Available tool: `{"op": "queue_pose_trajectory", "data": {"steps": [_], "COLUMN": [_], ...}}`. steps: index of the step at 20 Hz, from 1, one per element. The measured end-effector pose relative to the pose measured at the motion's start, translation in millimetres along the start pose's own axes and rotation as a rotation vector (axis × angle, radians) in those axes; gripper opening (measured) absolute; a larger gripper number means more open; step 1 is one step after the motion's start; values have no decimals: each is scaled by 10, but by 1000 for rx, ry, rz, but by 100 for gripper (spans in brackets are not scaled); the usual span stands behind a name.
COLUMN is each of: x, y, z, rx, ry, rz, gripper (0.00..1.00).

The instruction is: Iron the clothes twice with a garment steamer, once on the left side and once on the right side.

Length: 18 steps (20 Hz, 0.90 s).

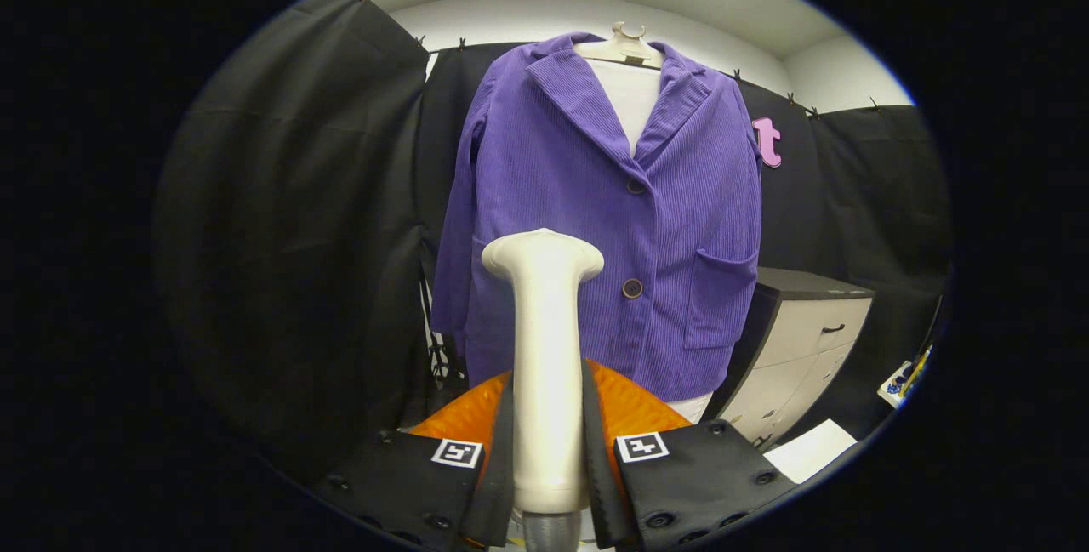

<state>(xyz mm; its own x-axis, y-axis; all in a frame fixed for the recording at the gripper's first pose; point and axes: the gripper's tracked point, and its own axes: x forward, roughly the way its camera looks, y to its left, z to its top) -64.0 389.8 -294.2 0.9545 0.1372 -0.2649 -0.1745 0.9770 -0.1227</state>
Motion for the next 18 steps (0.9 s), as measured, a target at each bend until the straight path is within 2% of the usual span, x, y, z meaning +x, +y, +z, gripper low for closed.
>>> {"op": "queue_pose_trajectory", "data": {"steps": [11, 18], "x": [-72, -90], "y": [22, 50], "z": [-542, -467], "rx": [-8, -17], "ry": [96, 78], "rz": [9, 18], "gripper": [44, 44]}}
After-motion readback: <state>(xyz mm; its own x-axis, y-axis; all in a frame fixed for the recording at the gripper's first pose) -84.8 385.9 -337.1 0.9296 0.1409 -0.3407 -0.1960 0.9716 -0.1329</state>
